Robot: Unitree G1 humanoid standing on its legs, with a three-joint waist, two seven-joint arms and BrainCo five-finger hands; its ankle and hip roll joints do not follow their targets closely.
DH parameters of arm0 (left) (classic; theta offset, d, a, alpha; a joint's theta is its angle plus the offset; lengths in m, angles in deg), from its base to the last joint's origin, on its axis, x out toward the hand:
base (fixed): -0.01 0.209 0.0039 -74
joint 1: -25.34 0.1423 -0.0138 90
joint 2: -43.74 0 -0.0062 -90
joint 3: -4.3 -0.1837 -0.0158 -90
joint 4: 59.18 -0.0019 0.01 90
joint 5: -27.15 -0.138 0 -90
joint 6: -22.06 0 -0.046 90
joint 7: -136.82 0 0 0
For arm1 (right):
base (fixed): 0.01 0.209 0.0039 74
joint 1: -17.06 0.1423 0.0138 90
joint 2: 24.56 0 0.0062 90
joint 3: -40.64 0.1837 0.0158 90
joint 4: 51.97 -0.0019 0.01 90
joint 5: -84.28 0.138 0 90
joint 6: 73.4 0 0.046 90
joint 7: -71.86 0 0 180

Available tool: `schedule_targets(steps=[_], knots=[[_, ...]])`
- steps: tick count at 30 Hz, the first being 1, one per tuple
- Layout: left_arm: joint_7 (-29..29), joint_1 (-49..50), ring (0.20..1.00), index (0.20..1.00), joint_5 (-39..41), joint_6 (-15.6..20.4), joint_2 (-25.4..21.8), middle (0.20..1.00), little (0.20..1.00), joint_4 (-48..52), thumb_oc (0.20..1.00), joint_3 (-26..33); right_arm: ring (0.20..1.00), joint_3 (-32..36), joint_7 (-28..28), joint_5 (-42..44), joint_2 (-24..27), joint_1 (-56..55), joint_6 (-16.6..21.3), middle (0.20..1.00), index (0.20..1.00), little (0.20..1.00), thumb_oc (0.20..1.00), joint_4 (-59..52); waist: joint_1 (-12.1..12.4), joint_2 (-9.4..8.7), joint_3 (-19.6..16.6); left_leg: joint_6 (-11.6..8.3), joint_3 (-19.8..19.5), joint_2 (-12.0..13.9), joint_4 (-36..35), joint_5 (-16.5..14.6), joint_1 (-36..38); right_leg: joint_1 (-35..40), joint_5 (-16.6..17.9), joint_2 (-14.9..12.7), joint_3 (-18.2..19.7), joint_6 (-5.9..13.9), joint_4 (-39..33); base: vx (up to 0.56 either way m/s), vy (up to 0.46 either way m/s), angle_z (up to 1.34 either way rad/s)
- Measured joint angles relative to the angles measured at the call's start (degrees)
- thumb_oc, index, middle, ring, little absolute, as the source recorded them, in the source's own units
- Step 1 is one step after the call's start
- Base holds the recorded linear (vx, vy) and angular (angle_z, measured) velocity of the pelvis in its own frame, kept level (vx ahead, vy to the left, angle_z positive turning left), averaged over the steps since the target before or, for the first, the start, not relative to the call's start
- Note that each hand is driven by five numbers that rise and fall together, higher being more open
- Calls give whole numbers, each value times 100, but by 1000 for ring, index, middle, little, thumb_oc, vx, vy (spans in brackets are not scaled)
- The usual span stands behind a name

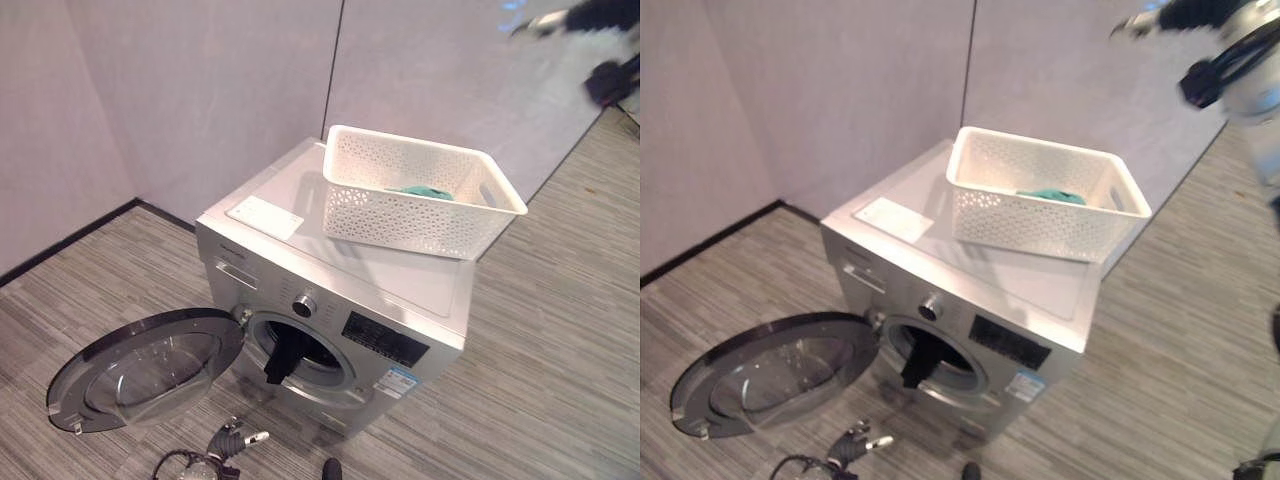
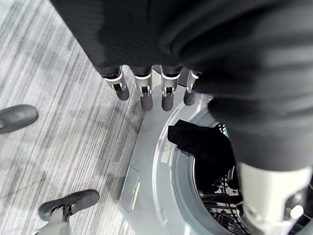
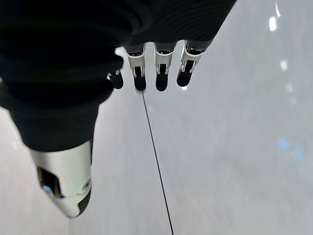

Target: Grab the laundry basket,head to the washer,open it,put in the laundry and shut it.

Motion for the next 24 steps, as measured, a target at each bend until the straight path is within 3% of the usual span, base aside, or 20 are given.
schedule_targets(steps=[2, 5, 10, 16, 17, 24], knots=[[-25, 58, 1000, 1000, 0, 2, 75, 1000, 1000, 5, 1000, -5, 1000, -160, -210, 0, -97, -130, -121, 1000, 1000, 1000, 1000, 258, 40, 122, -12, 6, -72, 20, -2, -5, -17, -2, 2, 24, -14, -3, 34, 5, -6, 2], [-43, 72, 1000, 1000, 2, 10, 40, 1000, 1000, -89, 1000, 45, 1000, -326, -527, 13, -82, -295, -212, 1000, 1000, 1000, 1000, 352, 16, 144, -14, 0, -162, 75, -4, -9, -58, -38, -1, 71, -22, -7, 47, 0, 0, 0], [-199, 124, 1000, 1000, 3, 18, 34, 1000, 1000, -170, 1000, 66, 1000, -1017, -1173, 124, 373, -295, -217, 1000, 1000, 1000, 1000, 130, -20, 144, -14, -37, -257, 115, -8, 8, -115, -57, -47, 97, -103, 5, 0, 7, -21, 6], [-246, 207, 1000, 1000, 65, 68, 32, 1000, 1000, -451, 1000, 255, 1000, -1265, -1418, 117, 215, -249, -196, 1000, 1000, 1000, 1000, 495, -54, 112, -36, -113, -256, 187, -7, 47, -166, -104, -92, 157, -100, -4, -2, 27, -37, 0], [-254, 230, 1000, 1000, 183, 104, 18, 1000, 1000, -621, 1000, 472, 1000, -1372, -1470, 110, 92, -138, -218, 1000, 1000, 1000, 1000, 562, 1, 112, -40, -141, -276, 267, -6, 63, -272, -188, -111, 221, -141, -31, -2, 43, -67, 2], [-256, 251, 1000, 1000, 239, 169, -54, 1000, 1000, -660, 1000, 571, 1000, -1622, -1644, 67, -71, -35, -209, 1000, 1000, 1000, 1000, 626, 199, 153, -42, -330, -566, 474, 5, 171, -493, -263, -146, 389, -416, -127, -2, 37, -49, 19]])
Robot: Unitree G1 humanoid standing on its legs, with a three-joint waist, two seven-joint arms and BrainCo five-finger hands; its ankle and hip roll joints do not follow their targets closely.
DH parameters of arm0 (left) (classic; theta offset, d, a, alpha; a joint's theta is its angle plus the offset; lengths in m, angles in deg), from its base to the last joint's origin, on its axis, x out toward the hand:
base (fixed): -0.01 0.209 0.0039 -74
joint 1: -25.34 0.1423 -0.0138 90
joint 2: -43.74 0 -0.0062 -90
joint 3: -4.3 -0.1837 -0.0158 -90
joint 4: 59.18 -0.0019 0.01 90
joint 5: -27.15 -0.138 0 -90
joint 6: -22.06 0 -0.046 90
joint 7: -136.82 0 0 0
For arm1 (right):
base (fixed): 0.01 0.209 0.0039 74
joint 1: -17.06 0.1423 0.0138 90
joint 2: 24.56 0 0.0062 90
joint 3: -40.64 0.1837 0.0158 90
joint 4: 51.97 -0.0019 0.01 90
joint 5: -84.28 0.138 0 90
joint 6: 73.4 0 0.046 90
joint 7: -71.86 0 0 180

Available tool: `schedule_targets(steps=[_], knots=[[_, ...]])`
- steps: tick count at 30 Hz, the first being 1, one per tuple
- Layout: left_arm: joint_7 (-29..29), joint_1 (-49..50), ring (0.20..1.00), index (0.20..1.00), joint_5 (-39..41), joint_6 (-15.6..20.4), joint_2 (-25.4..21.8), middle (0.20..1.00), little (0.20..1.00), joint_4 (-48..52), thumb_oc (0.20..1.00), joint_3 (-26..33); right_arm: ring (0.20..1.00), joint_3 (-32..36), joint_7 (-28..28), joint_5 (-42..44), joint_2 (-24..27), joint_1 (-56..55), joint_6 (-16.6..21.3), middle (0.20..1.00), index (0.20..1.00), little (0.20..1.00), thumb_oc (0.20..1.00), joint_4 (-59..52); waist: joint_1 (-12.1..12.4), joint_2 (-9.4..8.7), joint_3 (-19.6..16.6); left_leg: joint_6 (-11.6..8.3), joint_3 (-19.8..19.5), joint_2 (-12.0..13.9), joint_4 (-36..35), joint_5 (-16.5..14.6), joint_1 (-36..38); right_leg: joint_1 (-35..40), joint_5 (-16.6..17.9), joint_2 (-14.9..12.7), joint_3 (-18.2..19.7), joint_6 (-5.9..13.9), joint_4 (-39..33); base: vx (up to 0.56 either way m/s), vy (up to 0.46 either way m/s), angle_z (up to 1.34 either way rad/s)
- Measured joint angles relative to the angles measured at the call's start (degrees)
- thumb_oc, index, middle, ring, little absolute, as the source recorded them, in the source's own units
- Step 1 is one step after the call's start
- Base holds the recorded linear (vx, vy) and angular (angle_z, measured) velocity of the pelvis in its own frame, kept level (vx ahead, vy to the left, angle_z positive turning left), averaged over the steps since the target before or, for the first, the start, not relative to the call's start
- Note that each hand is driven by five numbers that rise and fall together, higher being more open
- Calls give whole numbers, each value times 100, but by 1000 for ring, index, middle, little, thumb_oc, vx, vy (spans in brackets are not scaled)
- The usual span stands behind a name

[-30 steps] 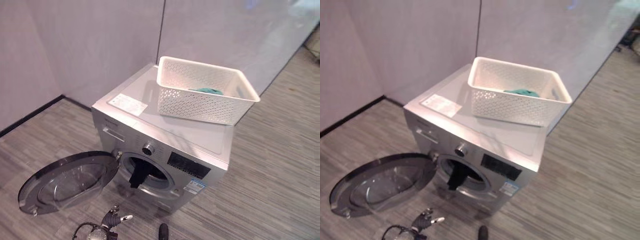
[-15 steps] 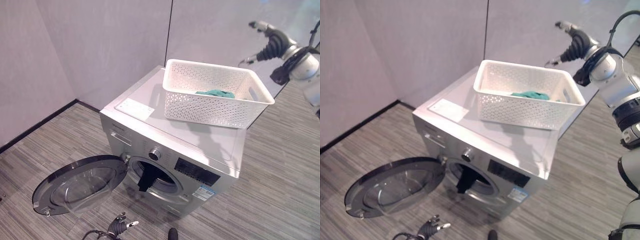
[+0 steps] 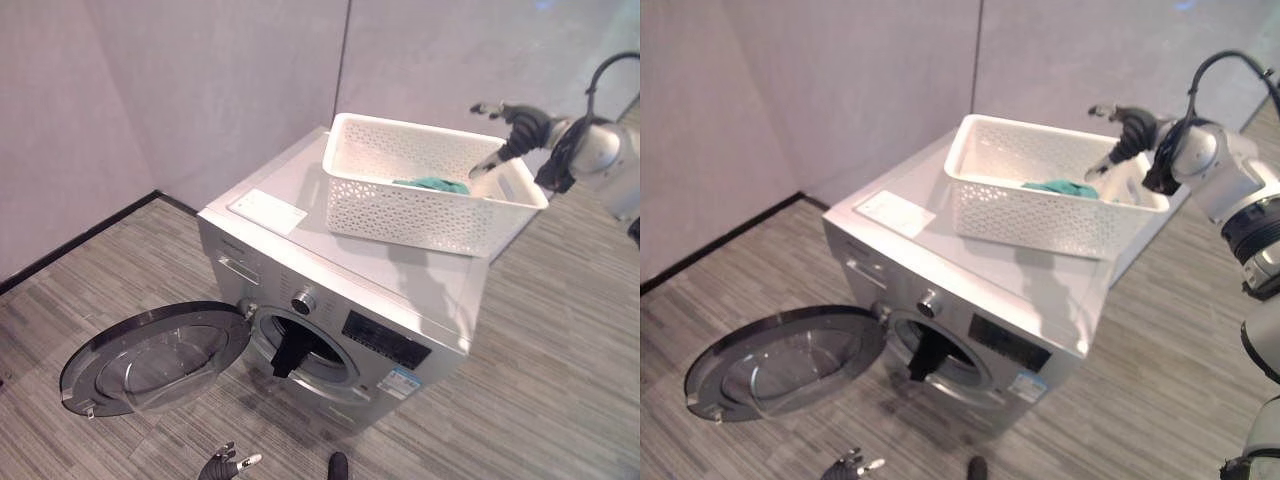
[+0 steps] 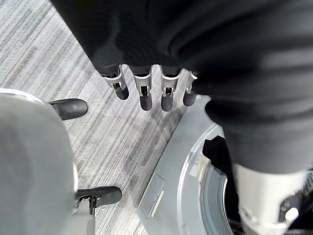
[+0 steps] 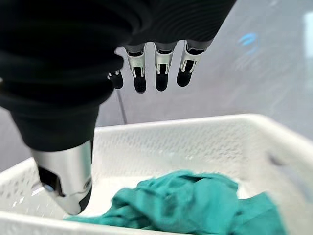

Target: Grab the laundry basket,head to the washer,open it,put in the laundry and shut it.

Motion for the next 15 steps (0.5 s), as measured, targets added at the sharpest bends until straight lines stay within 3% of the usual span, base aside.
schedule_targets(steps=[7, 15], knots=[[7, -30, 1000, 1000, 195, 11, -34, 1000, 1000, -210, 1000, 58, 1000, 22, -13, -245, -79, 9, -2, 1000, 1000, 1000, 1000, 857, 210, 140, 96, -100, -508, 146, 28, 66, -270, 3, -123, 95, -426, -150, 3, 44, -48, 31], [-7, -79, 1000, 1000, 265, 21, -81, 1000, 1000, -115, 1000, 62, 1000, 183, -29, -862, -325, 1, -26, 1000, 1000, 1000, 1000, 1686, 360, 243, 338, -169, -724, 196, 86, 109, -404, 17, -157, 143, -648, -178, 49, 10, -34, 13]])
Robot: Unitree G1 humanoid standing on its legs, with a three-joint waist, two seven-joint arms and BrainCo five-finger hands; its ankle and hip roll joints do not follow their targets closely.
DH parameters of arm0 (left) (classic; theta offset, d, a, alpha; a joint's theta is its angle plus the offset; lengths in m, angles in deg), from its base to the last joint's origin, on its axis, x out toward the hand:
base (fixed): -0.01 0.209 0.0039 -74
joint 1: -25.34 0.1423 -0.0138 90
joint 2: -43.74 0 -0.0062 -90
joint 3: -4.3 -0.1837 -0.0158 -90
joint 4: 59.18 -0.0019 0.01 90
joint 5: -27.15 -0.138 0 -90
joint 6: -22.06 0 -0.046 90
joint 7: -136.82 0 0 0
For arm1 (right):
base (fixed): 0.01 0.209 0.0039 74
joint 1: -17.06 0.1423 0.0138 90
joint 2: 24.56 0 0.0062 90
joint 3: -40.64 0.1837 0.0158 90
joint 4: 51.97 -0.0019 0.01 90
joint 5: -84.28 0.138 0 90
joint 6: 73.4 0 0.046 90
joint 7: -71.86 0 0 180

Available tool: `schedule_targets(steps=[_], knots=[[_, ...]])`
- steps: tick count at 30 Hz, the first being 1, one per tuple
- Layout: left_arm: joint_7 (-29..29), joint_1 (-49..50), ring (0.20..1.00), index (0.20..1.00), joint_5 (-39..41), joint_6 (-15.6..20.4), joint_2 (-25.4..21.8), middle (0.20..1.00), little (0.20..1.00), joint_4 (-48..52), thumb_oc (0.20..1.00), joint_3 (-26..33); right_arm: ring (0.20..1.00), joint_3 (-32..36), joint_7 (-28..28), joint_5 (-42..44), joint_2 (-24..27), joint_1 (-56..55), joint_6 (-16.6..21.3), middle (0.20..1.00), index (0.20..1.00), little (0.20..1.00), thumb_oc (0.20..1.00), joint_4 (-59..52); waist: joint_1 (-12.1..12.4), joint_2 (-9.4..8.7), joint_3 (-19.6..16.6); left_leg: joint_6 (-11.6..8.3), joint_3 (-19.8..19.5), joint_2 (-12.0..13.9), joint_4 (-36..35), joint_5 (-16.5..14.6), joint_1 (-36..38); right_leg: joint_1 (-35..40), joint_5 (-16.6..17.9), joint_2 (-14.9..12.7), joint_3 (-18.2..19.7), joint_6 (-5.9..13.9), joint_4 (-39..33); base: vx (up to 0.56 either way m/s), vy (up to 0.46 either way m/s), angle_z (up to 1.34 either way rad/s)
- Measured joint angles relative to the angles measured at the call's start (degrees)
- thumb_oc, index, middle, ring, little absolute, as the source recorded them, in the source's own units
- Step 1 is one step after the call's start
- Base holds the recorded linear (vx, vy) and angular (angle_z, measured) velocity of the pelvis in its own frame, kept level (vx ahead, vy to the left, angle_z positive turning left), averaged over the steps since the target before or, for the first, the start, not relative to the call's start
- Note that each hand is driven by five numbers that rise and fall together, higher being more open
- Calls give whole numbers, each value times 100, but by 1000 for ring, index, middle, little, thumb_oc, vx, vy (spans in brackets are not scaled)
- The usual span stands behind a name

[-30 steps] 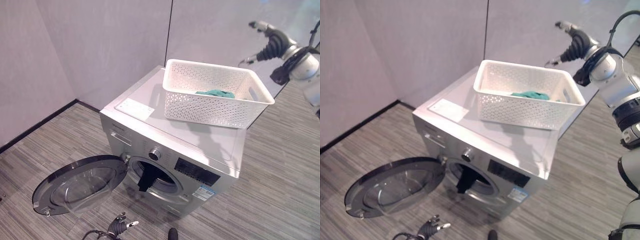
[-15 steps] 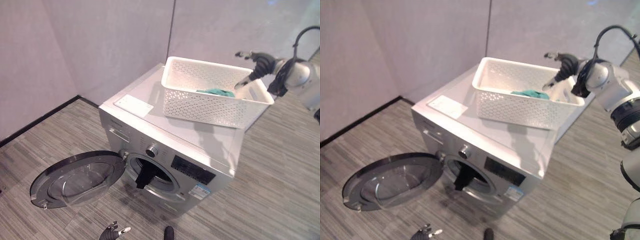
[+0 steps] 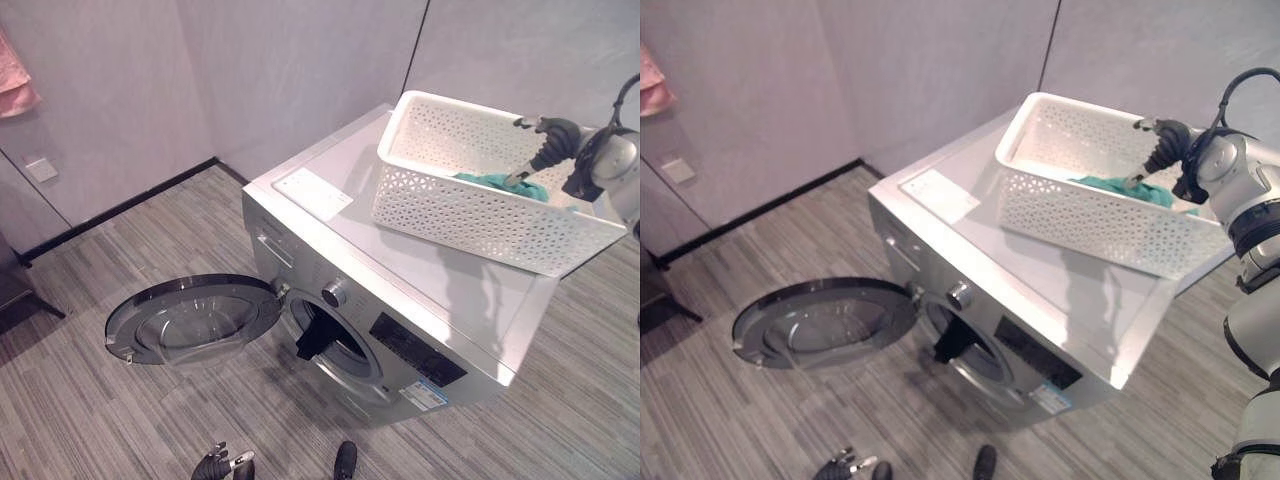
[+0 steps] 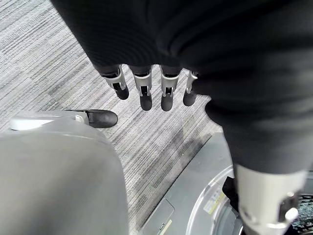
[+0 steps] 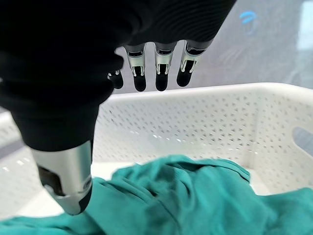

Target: Grab the laundry basket,head to the washer,open it,put in the laundry and shut it.

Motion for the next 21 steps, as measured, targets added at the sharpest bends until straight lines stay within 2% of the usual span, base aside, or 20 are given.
schedule_targets(steps=[8, 11, 14, 18, 19, 21], knots=[[-41, 35, 1000, 1000, 169, 2, -58, 1000, 1000, 191, 1000, 43, 1000, -10, -329, -215, -55, -21, -133, 1000, 1000, 1000, 1000, 427, 172, 5, 170, -109, -263, 86, 23, 74, -236, -98, -56, 66, -207, -77, -44, -21, -14, 13], [-44, 34, 1000, 1000, 168, -16, -54, 1000, 1000, 173, 1000, 25, 1000, -35, -636, -189, 16, 5, -245, 1000, 1000, 1000, 1000, -145, 155, -20, 176, -112, -259, 92, 17, 76, -263, -126, -45, 63, -201, -60, -22, 13, 24, 0], [-54, 15, 1000, 1000, 168, -22, -45, 1000, 1000, 174, 1000, -15, 1000, -410, -844, 123, 214, 131, -277, 1000, 1000, 1000, 1000, -1014, 93, -65, 192, -113, -243, 88, 17, 75, -234, -111, -39, 62, -185, -64, 1, 14, 27, -3], [-125, -152, 1000, 1000, 169, -22, -35, 1000, 1000, 177, 1000, -71, 1000, -635, -1023, 446, 271, 133, -246, 1000, 1000, 1000, 1000, -1357, 85, -173, 249, -115, -241, 81, -13, 73, -62, 37, -51, 56, -162, -50, 1, 23, 45, -2], [-138, -191, 1000, 1000, 168, -22, -39, 1000, 1000, 201, 1000, -76, 1000, -948, -1142, 550, 563, 150, -281, 1000, 1000, 1000, 1000, -1969, 75, -212, 275, -116, -241, 67, -16, 72, -1, 103, -58, 53, -163, -40, 1, 29, 46, -3], [-168, -207, 1000, 1000, 163, -24, -33, 1000, 1000, 205, 1000, -76, 1000, -1109, -1268, 714, 678, 202, -338, 1000, 1000, 1000, 1000, -2263, 34, -245, 288, -117, -244, 81, -38, 71, 52, 146, -61, 51, -159, -37, 0, 23, 52, 0]])
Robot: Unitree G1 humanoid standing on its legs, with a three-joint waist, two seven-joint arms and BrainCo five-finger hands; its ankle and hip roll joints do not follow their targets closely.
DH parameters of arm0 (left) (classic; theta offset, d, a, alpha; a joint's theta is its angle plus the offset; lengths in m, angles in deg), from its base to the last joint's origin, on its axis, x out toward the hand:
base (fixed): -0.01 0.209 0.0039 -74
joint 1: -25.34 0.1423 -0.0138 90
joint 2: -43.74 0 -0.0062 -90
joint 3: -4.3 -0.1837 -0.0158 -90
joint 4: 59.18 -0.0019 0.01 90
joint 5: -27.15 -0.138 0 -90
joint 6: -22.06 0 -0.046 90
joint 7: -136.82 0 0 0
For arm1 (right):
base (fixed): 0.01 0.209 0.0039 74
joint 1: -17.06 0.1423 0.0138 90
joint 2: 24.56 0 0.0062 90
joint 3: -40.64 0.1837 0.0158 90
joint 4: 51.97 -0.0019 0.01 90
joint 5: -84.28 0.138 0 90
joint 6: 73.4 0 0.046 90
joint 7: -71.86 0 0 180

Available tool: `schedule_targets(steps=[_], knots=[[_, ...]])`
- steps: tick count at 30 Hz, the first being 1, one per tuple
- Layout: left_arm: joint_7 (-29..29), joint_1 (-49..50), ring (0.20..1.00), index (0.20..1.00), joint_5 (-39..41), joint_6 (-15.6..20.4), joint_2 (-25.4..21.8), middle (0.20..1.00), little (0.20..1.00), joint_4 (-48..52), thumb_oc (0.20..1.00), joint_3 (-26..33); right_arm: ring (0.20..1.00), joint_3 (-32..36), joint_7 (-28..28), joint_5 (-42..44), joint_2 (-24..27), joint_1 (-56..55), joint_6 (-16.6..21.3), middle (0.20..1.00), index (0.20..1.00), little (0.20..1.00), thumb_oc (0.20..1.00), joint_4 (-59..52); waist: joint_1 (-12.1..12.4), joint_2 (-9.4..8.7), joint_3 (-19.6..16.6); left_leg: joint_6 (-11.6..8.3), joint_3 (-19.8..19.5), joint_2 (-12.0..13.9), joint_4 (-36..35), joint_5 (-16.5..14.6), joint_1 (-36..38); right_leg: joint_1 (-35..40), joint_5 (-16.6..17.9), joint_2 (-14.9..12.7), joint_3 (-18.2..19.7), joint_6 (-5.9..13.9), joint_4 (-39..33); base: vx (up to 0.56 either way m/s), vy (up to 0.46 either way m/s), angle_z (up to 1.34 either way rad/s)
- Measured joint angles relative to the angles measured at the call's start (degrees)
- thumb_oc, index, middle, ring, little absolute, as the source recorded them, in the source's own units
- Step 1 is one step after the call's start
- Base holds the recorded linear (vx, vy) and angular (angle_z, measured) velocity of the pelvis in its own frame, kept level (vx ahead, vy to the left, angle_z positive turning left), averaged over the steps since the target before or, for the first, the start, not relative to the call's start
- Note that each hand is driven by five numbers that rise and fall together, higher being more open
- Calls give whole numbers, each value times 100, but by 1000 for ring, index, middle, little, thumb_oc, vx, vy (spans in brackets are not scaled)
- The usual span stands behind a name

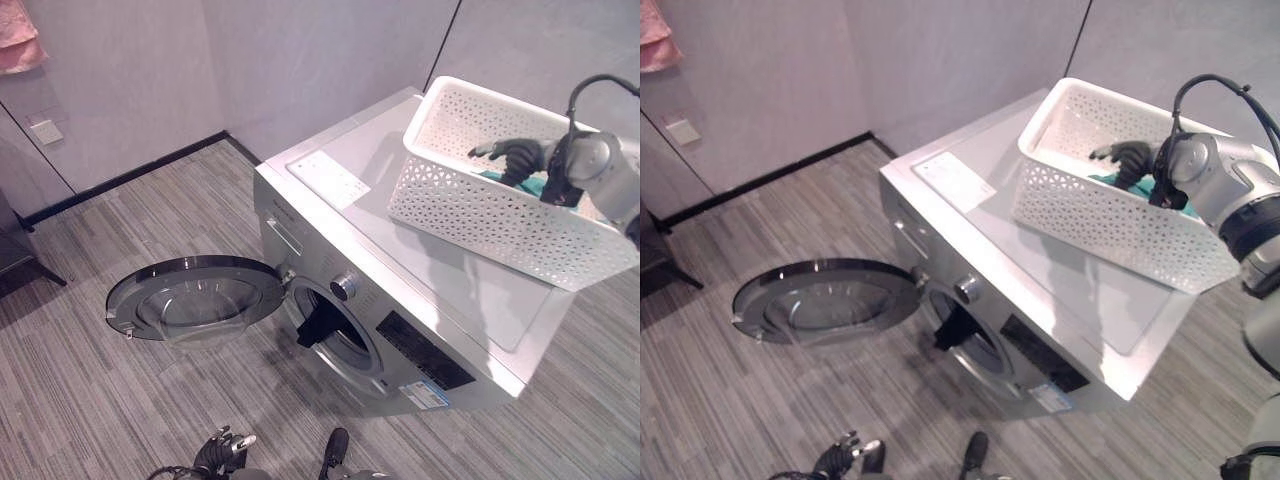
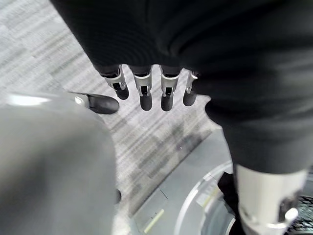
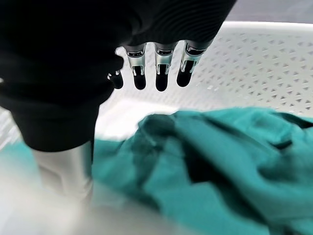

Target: Grab the laundry basket,head to the washer,open it,put in the laundry and shut it.

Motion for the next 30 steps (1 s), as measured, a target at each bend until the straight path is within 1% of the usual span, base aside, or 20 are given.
schedule_targets(steps=[2, 5, 8, 11, 16, 17, 19, 22, 23, 24, 25, 26, 30], knots=[[-20, 27, 1000, 1000, -6, -10, -13, 1000, 1000, 12, 1000, 2, 1000, -337, -206, 260, 358, 28, -36, 1000, 1000, 1000, 1000, -693, -31, -43, -6, 0, 11, 3, -52, 0, 93, 56, -2, 2, 4, 2, 0, 2, 38, 0], [-45, 20, 1000, 1000, -9, -26, -22, 1000, 1000, 17, 1000, 25, 1000, -691, -555, 636, 631, 40, -94, 1000, 1000, 1000, 1000, -1220, -98, -107, -20, 1, 13, -9, -52, 0, 102, 61, 10, -9, 14, 15, -5, -2, 39, -2], [-71, 27, 1000, 1000, -9, -27, -23, 1000, 1000, 17, 1000, 27, 1000, -735, -725, 754, 713, 9, -154, 1000, 1000, 1000, 1000, -1276, -95, -123, -23, 1, 24, -9, -53, 0, 155, 114, 14, -9, 30, 19, -5, -2, 12, 0], [-72, 33, 1000, 1000, -9, -32, -36, 1000, 1000, 14, 1000, 29, 1000, -735, -856, 915, 907, -141, -213, 1000, 1000, 1000, 1000, -1511, -105, -168, -43, 1, 21, -7, -53, -1, 182, 145, 14, -9, 30, 18, -21, -5, 37, 0], [-83, 50, 1000, 1000, -7, -33, -6, 1000, 1000, 11, 1000, 152, 1000, -734, -860, 1048, 932, -157, -204, 1000, 1000, 1000, 1000, -1441, -124, -180, -58, 5, 45, -37, -36, 1, 190, 142, 23, -20, 119, 29, -41, -7, 7, -2], [-82, 66, 1000, 1000, -6, -34, -13, 1000, 1000, -18, 1000, 214, 1000, -457, -834, 1097, 893, -374, -184, 1000, 1000, 1000, 1000, -1338, -119, -183, -62, 6, 82, -39, -36, -1, 209, 137, 31, -19, 144, 34, -42, -13, 12, -10], [-75, 109, 1000, 1000, -3, -33, -16, 1000, 1000, -34, 1000, 279, 1000, -222, -731, 1106, 791, -560, -117, 1000, 1000, 1000, 1000, -1139, -107, -168, -63, 17, 148, -42, -37, -8, 239, 131, 42, -19, 202, 35, -40, -8, 10, -15], [-66, 178, 1000, 1000, 0, -30, 0, 1000, 1000, -46, 1000, 348, 1000, 465, -454, 1107, 434, -825, -49, 1000, 1000, 1000, 1000, -296, -118, -97, -102, 42, 207, -48, -40, -27, 269, 124, 49, -20, 267, 41, -42, 0, 4, -12], [-60, 198, 1000, 1000, 0, -27, -2, 1000, 1000, -48, 1000, 356, 947, 662, -329, 1107, 306, -824, -13, 947, 947, 947, 947, 0, -115, -70, -118, 45, 227, -47, -40, -30, 271, 117, 50, -19, 278, 42, -44, 9, -16, -10], [-54, 213, 1000, 1000, 1, -25, -3, 1000, 1000, -50, 1000, 356, 1000, 858, -161, 1105, 183, -818, 16, 1000, 1000, 1000, 1000, 277, -114, -45, -138, 51, 265, -40, -40, -33, 277, 111, 51, -14, 293, 44, -44, 8, -15, -7], [-37, 238, 1000, 1000, 10, -12, 4, 1000, 1000, -47, 1000, 356, 1000, 923, -11, 1108, 143, -769, 44, 1000, 1000, 1000, 1000, 489, -101, -11, -160, 54, 287, -37, -40, -36, 279, 109, 51, -7, 294, 44, -43, 20, -25, -8], [-16, 254, 1000, 1000, 10, 1, 14, 1000, 1000, -52, 1000, 360, 1000, 1129, 131, 1108, 32, -691, 50, 1000, 1000, 1000, 1000, 783, -103, 6, -170, 55, 291, -35, -40, -36, 272, 90, 56, -5, 308, 39, -42, 21, -17, -4], [-2, 267, 1000, 1000, 13, 7, 12, 1000, 1000, -100, 1000, 358, 1000, 1206, 356, 1084, -37, -520, 84, 1000, 1000, 1000, 1000, 1121, -88, 0, -184, 56, 291, -37, -44, -36, 272, 91, 63, -4, 307, 30, -10, 8, -5, -1]])
